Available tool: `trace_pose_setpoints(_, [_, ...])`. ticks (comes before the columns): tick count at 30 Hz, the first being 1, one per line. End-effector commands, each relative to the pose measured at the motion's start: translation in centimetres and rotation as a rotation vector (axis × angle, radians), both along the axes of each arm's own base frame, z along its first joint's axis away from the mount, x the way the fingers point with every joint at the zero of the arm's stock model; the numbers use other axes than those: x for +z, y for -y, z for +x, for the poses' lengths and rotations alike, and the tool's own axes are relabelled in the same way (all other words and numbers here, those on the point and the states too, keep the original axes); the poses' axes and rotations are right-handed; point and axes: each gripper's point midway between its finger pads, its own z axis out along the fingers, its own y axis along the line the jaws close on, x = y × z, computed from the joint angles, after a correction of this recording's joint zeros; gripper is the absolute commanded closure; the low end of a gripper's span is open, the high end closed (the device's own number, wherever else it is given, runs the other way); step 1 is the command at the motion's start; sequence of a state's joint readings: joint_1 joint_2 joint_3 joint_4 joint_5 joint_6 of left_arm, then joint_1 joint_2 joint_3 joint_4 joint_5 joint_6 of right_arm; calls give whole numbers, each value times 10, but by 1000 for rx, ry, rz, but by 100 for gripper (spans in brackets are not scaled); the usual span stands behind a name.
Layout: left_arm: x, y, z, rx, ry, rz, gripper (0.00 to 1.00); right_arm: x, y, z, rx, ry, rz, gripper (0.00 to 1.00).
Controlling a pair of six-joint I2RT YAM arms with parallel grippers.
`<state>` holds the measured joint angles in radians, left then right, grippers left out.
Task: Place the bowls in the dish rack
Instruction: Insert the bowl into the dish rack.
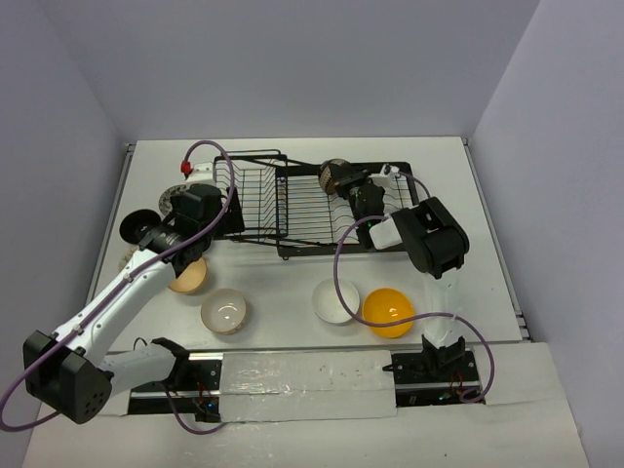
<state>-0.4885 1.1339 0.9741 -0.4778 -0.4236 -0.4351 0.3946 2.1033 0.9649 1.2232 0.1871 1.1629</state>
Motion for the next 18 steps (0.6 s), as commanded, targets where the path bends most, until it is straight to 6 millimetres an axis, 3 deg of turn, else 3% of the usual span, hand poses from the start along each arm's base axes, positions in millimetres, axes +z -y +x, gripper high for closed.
trace_pose_setpoints(1, [4, 6, 3, -9, 15, -18, 1, 71, 21, -10, -84, 284, 135, 100])
trace_pose_setpoints(5, [3, 9, 2, -20, 10, -18, 1, 65, 28, -16, -127, 295, 146, 100])
trace_pose_setpoints(18, [0, 18, 0, -48, 1, -16, 1, 36, 16, -21, -150, 249, 122, 100])
